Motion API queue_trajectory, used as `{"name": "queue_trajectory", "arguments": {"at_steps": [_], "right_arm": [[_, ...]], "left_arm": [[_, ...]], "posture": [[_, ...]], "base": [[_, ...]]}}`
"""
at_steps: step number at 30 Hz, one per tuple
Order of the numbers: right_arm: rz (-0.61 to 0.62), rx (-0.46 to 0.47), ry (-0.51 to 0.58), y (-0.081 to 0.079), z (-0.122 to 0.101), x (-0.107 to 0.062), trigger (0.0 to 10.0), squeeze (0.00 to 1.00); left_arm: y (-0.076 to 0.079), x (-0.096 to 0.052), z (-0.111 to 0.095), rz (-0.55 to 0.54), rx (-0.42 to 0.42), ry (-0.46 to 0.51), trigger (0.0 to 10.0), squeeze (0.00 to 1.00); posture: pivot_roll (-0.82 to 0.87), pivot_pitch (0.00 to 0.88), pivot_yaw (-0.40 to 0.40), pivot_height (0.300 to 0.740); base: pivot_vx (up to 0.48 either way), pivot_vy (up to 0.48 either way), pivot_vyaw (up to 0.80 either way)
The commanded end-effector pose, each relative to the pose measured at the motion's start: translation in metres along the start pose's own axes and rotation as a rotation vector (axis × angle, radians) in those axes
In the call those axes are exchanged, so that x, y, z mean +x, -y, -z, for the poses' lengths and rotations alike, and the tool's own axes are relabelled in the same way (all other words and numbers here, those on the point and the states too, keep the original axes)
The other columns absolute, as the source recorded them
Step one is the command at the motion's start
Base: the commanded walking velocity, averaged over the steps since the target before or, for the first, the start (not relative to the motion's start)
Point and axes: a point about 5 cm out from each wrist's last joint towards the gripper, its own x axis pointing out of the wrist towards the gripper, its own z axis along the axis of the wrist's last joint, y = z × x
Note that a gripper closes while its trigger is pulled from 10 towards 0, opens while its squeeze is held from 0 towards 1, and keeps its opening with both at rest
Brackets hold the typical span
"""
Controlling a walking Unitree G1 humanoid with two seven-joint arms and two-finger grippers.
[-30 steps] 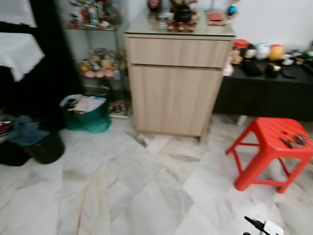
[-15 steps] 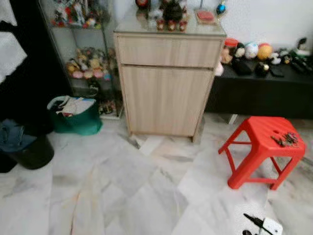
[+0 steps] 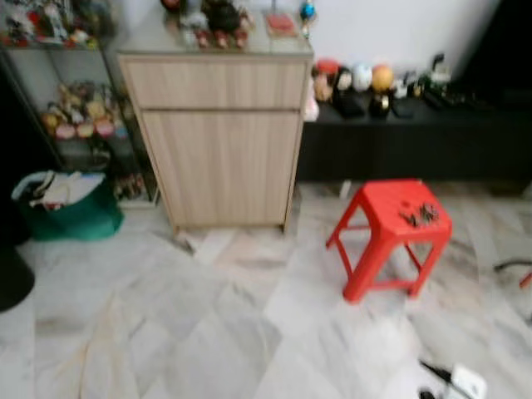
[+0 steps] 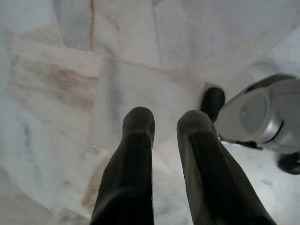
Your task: Hang keys on a hook
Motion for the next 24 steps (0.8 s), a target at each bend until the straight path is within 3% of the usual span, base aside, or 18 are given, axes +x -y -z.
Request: {"name": "queue_trajectory", "arguments": {"at_steps": [1, 4, 10, 12, 17, 18, 19, 24], "right_arm": [[-0.036, -0.051, 0.0, -0.01, 0.001, 0.0, 10.0, 0.0], [-0.061, -0.118, 0.015, -0.013, -0.002, 0.0, 10.0, 0.0], [-0.177, -0.273, 0.166, -0.029, -0.027, 0.001, 10.0, 0.0], [-0.243, -0.271, 0.256, -0.036, -0.044, -0.001, 10.0, 0.0], [-0.297, -0.208, 0.324, -0.046, -0.054, -0.003, 10.0, 0.0], [-0.327, -0.215, 0.341, -0.051, -0.054, -0.004, 10.0, 0.87], [-0.357, -0.221, 0.361, -0.056, -0.054, -0.006, 10.0, 1.0], [-0.373, -0.186, 0.396, -0.065, -0.058, -0.008, 10.0, 1.0]], "left_arm": [[-0.009, -0.002, 0.007, -0.017, 0.005, -0.026, 10.0, 0.0], [-0.008, -0.002, 0.006, -0.016, 0.0, -0.023, 10.0, 0.0], [-0.005, -0.001, 0.003, -0.007, 0.005, -0.02, 10.0, 0.0], [-0.003, 0.0, 0.001, 0.001, 0.013, -0.018, 10.0, 0.0], [-0.005, 0.0, -0.001, 0.003, 0.02, -0.015, 10.0, 0.0], [-0.006, 0.0, -0.001, 0.003, 0.028, -0.015, 10.0, 0.0], [-0.007, 0.0, -0.002, 0.004, 0.034, -0.015, 10.0, 0.0], [-0.009, 0.0, -0.002, -0.006, 0.036, -0.01, 10.0, 0.0]], "posture": [[0.06, 0.0, -0.048, 0.74], [0.06, 0.0, -0.056, 0.74], [0.03, 0.0, -0.048, 0.74], [0.01, 0.0, -0.039, 0.74], [-0.03, 0.0, -0.019, 0.74], [-0.03, 0.0, -0.01, 0.74], [-0.03, 0.0, -0.008, 0.74], [-0.01, 0.0, -0.001, 0.74]], "base": [[0.0, -0.33, 0.0], [0.0, -0.331, 0.0], [0.0, -0.329, 0.0], [0.0, -0.328, 0.0], [0.0, -0.329, 0.0], [0.0, -0.33, 0.0], [0.0, -0.326, 0.0], [0.0, -0.263, 0.0]]}}
